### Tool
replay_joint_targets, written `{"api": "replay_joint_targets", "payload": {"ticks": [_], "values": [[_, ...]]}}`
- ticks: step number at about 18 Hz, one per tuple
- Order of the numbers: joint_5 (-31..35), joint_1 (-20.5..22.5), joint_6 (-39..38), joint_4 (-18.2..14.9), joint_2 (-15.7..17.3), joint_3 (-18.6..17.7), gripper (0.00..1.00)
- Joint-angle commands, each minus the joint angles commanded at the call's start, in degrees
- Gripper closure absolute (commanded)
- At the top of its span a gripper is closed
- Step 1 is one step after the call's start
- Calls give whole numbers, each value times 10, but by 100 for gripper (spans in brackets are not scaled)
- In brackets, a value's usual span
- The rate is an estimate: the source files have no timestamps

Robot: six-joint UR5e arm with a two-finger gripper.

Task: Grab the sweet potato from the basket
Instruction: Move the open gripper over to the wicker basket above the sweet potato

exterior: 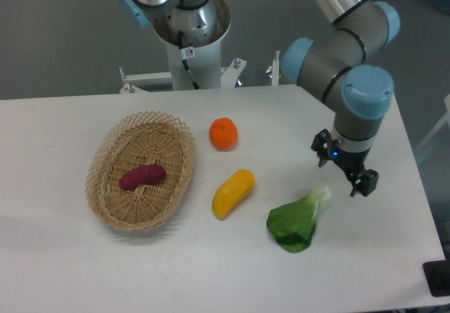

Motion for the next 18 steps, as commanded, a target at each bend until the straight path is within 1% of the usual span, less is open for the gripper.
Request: {"api": "replay_joint_targets", "payload": {"ticks": [3,4,6,8,12,14,17,18], "values": [[-10,-22,-38,-1,1,0,0],[-27,-28,-57,0,1,-1,0],[-95,-33,-103,2,1,-3,0],[-138,-40,-144,3,0,-4,0],[-146,-81,-179,2,9,-23,0],[-147,-107,-197,2,24,-36,0],[-145,-155,-252,4,39,-62,0],[-145,-168,-258,4,47,-72,0]]}}
